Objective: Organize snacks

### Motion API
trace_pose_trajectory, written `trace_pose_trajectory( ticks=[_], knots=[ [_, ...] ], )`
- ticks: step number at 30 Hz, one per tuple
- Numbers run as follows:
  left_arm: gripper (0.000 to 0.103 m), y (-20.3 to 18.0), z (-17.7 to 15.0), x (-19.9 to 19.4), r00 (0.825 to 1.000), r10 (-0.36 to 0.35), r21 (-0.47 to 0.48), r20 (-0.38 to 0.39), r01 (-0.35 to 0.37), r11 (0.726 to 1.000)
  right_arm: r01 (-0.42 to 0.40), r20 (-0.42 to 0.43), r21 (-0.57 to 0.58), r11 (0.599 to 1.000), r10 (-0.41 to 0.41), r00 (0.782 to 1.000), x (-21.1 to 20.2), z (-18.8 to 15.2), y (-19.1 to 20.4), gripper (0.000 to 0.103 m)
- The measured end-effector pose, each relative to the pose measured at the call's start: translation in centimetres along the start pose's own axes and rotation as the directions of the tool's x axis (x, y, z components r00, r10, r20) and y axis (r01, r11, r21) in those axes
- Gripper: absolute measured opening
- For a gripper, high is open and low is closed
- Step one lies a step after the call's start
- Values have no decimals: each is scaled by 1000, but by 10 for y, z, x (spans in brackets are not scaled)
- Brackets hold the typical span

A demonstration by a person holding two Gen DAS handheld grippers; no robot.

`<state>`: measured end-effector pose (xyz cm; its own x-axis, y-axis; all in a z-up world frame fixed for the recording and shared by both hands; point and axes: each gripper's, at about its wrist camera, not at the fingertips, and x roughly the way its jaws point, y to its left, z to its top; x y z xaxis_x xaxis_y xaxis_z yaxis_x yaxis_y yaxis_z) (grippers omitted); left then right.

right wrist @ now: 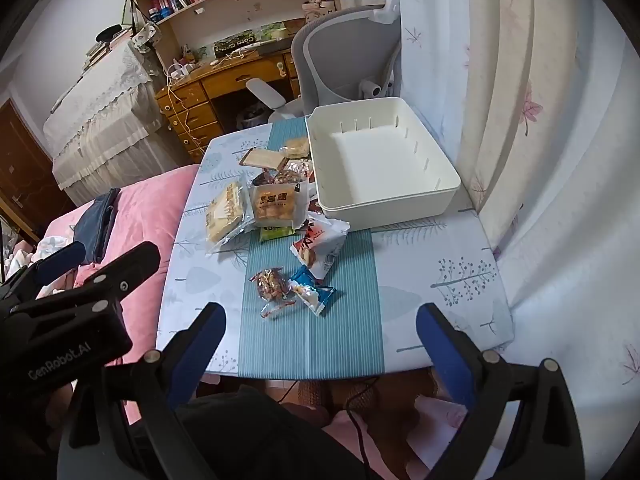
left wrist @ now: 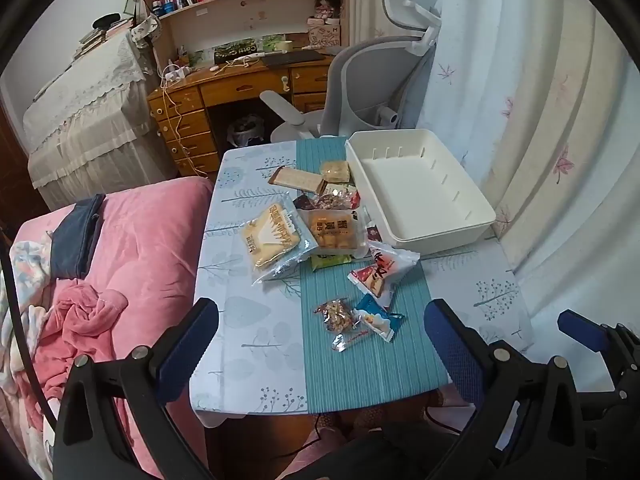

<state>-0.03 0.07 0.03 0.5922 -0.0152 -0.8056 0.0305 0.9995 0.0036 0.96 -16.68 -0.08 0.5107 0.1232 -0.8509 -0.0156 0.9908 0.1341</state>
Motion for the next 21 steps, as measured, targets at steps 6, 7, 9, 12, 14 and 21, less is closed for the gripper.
trace_pose_trajectory(
  ticks=[6,7,9,12,14,21],
  knots=[
    [102,2,0,1,1000,9,-6,-1,-9,1000,2,-6,2,1000,-2,1000,0,0,-1,97],
    [102,2,0,2,1000,11,-7,-3,-11,1000,2,-6,2,1000,-2,1000,0,0,-1,97],
    [102,-7,0,3,1000,-7,-2,7,7,1000,1,-7,2,1000,-1,1000,0,1,-1,97],
    [102,-8,-1,4,1000,-11,1,9,11,1000,1,-6,1,1000,-1,1000,1,1,-1,97],
    [102,-12,-1,7,1000,-8,3,11,8,1000,0,-8,2,1000,0,1000,1,1,-1,97],
    [102,-9,-1,8,1000,-10,3,9,10,1000,-1,-11,3,1000,1,1000,3,3,-2,97]
  ],
)
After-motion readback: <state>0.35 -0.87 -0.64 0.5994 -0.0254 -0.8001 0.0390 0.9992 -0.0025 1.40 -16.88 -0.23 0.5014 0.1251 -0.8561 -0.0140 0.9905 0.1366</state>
